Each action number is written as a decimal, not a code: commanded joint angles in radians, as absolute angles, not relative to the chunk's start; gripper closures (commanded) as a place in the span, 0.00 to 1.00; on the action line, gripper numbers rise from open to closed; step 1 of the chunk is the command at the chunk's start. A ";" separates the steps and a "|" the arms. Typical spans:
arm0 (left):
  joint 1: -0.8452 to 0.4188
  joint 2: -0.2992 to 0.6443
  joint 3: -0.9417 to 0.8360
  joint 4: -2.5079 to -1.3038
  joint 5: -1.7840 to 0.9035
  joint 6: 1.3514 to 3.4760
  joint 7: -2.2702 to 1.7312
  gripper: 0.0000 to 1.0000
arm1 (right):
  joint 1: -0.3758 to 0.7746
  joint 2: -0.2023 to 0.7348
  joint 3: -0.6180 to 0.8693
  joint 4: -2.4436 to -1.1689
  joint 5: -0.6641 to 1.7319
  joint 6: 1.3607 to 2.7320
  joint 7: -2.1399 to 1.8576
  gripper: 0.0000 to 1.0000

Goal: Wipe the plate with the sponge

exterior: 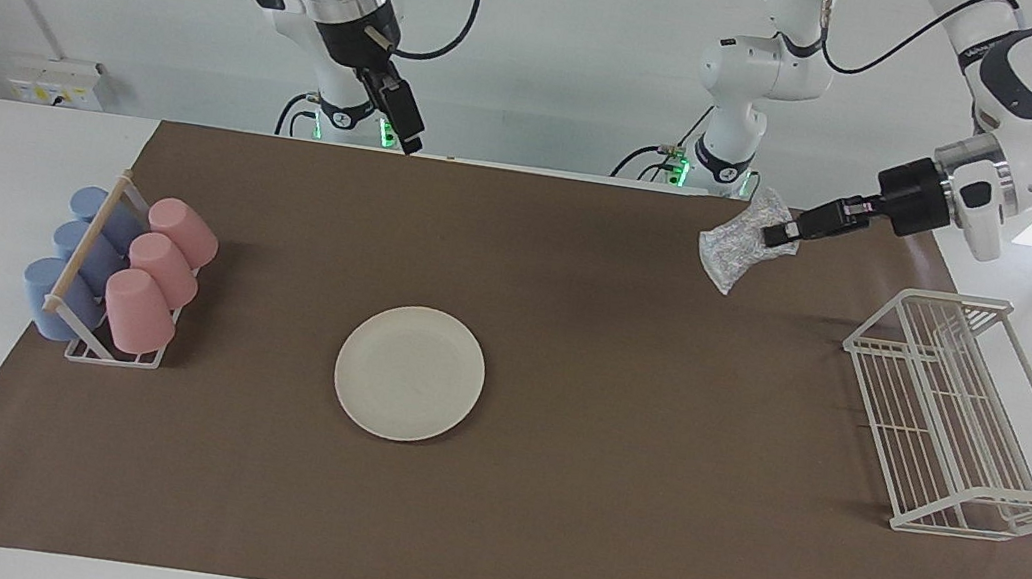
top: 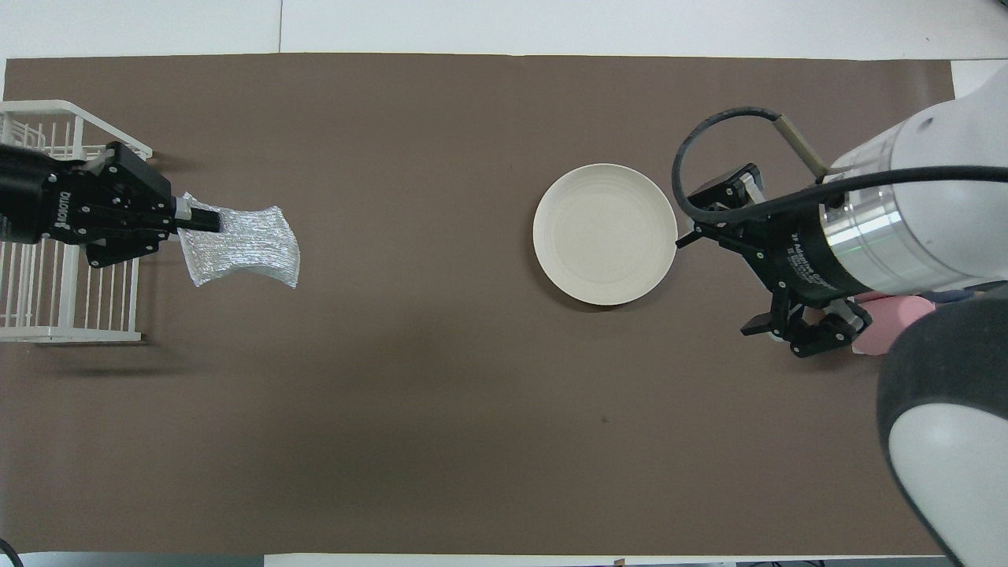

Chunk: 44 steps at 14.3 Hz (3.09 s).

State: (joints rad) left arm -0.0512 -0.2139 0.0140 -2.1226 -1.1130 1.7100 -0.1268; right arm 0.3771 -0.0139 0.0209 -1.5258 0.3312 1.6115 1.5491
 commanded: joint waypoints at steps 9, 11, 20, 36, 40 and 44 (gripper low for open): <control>-0.210 -0.359 0.020 -2.402 -1.394 1.881 0.245 1.00 | 0.663 -0.063 0.021 -1.824 0.359 2.141 1.901 0.04; -0.212 -0.357 0.020 -2.413 -1.414 1.879 0.276 1.00 | 0.676 -0.041 0.021 -1.824 0.356 2.172 1.893 0.04; -0.229 -0.373 0.023 -2.434 -1.416 1.867 0.291 1.00 | 0.719 -0.008 0.021 -1.874 0.354 2.203 1.853 0.26; -0.215 -0.385 0.008 -2.422 -1.326 1.864 0.213 0.00 | 0.709 -0.008 0.020 -1.870 0.353 2.184 1.775 1.00; -0.155 -0.382 0.008 -2.408 -1.142 1.859 0.169 0.00 | 0.622 -0.008 0.018 -1.900 0.347 2.167 1.600 1.00; -0.094 -0.374 0.008 -2.402 -0.898 1.858 0.140 0.00 | 0.500 0.061 0.018 -1.971 0.348 2.256 1.300 1.00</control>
